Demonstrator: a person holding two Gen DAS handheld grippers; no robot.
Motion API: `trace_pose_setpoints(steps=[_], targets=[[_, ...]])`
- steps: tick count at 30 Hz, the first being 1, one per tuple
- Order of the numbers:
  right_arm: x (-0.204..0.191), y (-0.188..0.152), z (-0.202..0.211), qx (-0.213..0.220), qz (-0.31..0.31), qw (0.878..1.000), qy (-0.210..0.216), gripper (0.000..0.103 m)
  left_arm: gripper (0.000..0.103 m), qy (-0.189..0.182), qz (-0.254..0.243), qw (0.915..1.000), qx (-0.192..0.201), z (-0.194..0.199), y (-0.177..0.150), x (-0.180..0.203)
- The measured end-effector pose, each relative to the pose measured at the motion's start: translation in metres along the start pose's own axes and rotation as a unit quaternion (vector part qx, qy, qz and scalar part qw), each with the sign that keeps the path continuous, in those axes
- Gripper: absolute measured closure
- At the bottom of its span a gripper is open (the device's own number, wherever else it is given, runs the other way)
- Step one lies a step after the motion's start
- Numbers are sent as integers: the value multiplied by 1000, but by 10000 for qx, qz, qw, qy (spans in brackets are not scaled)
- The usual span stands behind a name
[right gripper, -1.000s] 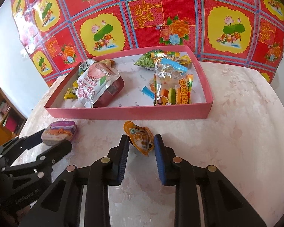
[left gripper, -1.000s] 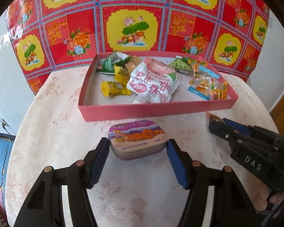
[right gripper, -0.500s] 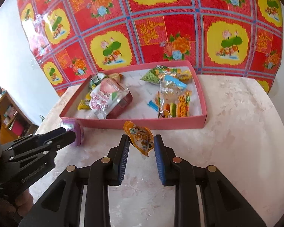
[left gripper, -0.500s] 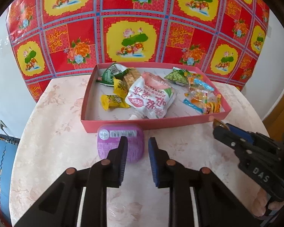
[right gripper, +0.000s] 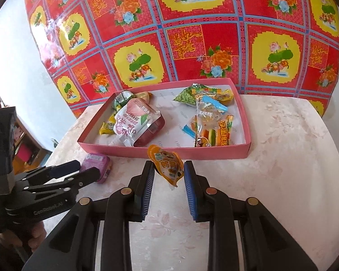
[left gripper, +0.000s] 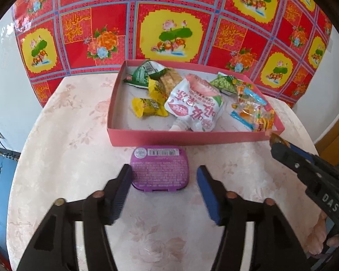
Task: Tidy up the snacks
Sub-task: 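Carry the purple tin and orange jelly cup over the pink tray with both tools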
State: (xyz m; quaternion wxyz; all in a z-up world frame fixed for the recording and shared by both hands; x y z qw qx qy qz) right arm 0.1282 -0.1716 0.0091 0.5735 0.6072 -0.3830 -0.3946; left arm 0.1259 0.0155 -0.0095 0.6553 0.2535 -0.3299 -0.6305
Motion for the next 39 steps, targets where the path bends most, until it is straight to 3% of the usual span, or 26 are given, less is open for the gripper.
trace_pose_setpoints(steps=[5, 15, 21, 30, 39], targets=[[1, -2, -1, -26, -28, 10000, 5, 75, 35, 136, -27, 9997, -190, -15, -4, -3], [-1, -3, -2, -29, -6, 10000, 35, 75, 36, 88, -61, 9999, -73, -16, -4, -5], [-2, 2, -6, -20, -16, 10000, 63, 75, 36, -3, -91, 9996, 267, -3, 17, -1], [-7, 20, -19, 69, -3, 9999, 110, 75, 38, -33, -204, 9980, 598, -12, 48, 8], [-1, 22, -44, -96, -155, 9998, 117, 75, 38, 14, -254, 9980, 577, -43, 62, 4]])
Point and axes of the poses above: each gripper's, at about its wrist camera, not at the fingertips, and z roughly against the way its jaws point, x to its right, y to its top, the point moved 6 cm from there along -z, roughly the way its jaws point, and after that the axes turned 14 degrees about x, right-handed, at the moved point
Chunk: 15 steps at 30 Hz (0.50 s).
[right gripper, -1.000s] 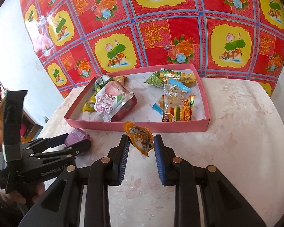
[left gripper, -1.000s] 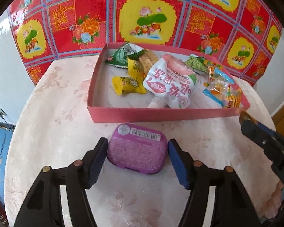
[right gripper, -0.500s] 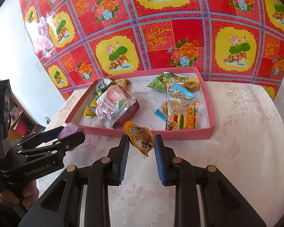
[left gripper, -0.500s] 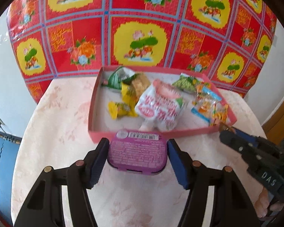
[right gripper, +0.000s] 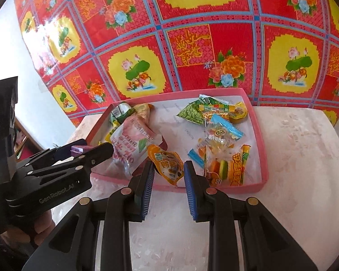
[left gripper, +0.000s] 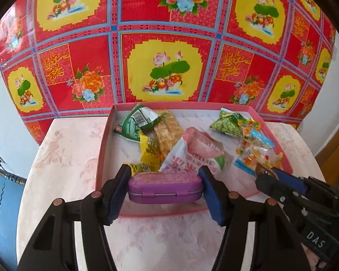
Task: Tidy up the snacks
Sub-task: 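Carry the purple tin and orange jelly cup over the pink tray with both tools, then open both tools to drop the tin and jelly cup into the tray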
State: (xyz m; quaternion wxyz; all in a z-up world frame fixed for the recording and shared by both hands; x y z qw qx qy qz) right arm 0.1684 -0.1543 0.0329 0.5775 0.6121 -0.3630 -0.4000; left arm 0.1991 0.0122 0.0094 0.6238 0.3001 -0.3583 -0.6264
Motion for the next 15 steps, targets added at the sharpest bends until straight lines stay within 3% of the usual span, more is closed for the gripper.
trace_pose_setpoints(steps=[9, 15], targets=[[1, -2, -12, -60, -60, 10000, 20, 74, 38, 90, 280, 9995, -114, -17, 2, -7], [0, -1, -10, -3, 1, 10000, -5, 58, 38, 116, 400, 9990, -138, -14, 8, -8]])
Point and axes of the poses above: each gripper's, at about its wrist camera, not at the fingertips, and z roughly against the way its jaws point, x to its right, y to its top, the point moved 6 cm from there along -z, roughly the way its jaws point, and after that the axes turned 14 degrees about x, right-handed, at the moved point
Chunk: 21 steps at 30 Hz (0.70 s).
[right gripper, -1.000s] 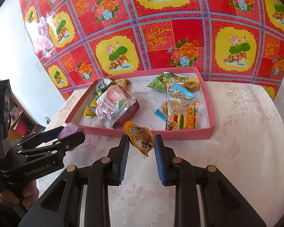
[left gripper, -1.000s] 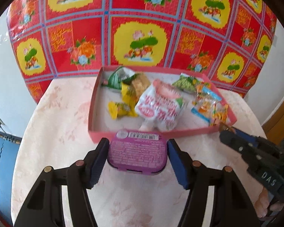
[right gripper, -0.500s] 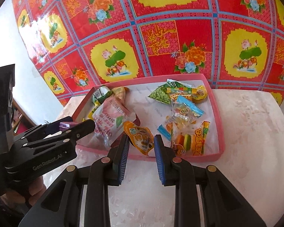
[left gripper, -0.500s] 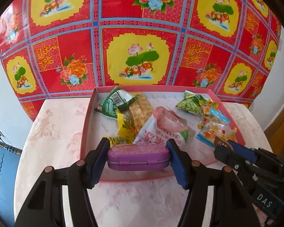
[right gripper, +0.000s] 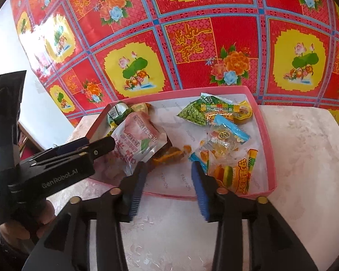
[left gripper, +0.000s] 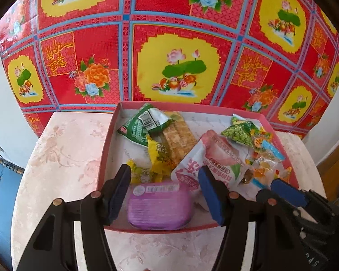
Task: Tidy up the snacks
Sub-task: 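Open both tools to drop the tin and jelly cup into the tray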
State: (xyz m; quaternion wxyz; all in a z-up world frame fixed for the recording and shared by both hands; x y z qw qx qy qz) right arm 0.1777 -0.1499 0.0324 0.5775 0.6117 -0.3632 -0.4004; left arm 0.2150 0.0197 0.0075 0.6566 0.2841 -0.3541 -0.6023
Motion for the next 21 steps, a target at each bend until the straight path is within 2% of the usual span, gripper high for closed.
trace_pose_setpoints(steps=[7, 14, 21], targets=[[3, -4, 8, 20, -39, 10000, -82, 57, 36, 53, 120, 9999, -2, 14, 0, -4], [7, -9, 22, 75, -91, 9997, -221, 45, 36, 71, 109, 9999, -83, 32, -12, -2], [9, -16, 33, 46, -39, 9993, -368, 39, 36, 155, 7, 9997, -199, 45, -30, 2]])
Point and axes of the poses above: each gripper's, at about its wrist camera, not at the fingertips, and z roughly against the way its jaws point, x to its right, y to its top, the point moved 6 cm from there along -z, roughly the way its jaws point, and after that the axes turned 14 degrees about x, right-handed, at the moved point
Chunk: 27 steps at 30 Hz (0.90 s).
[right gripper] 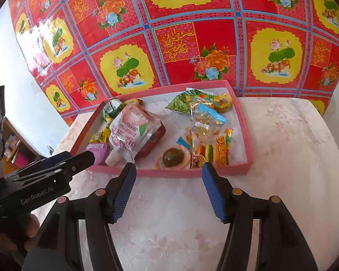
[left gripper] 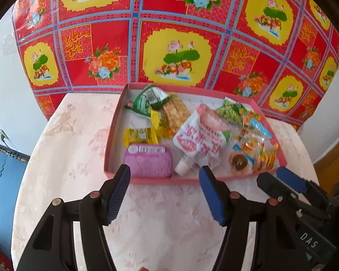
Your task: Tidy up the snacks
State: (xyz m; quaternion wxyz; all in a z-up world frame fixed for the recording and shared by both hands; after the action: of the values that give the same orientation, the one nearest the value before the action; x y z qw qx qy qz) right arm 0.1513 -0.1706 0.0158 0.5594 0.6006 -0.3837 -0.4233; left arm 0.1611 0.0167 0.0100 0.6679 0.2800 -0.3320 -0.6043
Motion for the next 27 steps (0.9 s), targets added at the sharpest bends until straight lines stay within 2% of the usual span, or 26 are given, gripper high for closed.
trace_pose_setpoints(steps=[3, 14, 27], targets=[[2, -6, 1, -54, 41, 9999, -137, 37, 33, 96, -66, 9999, -51, 2, -9, -1], [17, -28, -9, -329, 147, 9975, -605, 37, 33, 215, -163, 9987, -421, -13, -42, -2], [18, -34, -13, -304, 422, 9936, -1005, 37, 26, 399, -423, 9980, -228, -16, -47, 6]])
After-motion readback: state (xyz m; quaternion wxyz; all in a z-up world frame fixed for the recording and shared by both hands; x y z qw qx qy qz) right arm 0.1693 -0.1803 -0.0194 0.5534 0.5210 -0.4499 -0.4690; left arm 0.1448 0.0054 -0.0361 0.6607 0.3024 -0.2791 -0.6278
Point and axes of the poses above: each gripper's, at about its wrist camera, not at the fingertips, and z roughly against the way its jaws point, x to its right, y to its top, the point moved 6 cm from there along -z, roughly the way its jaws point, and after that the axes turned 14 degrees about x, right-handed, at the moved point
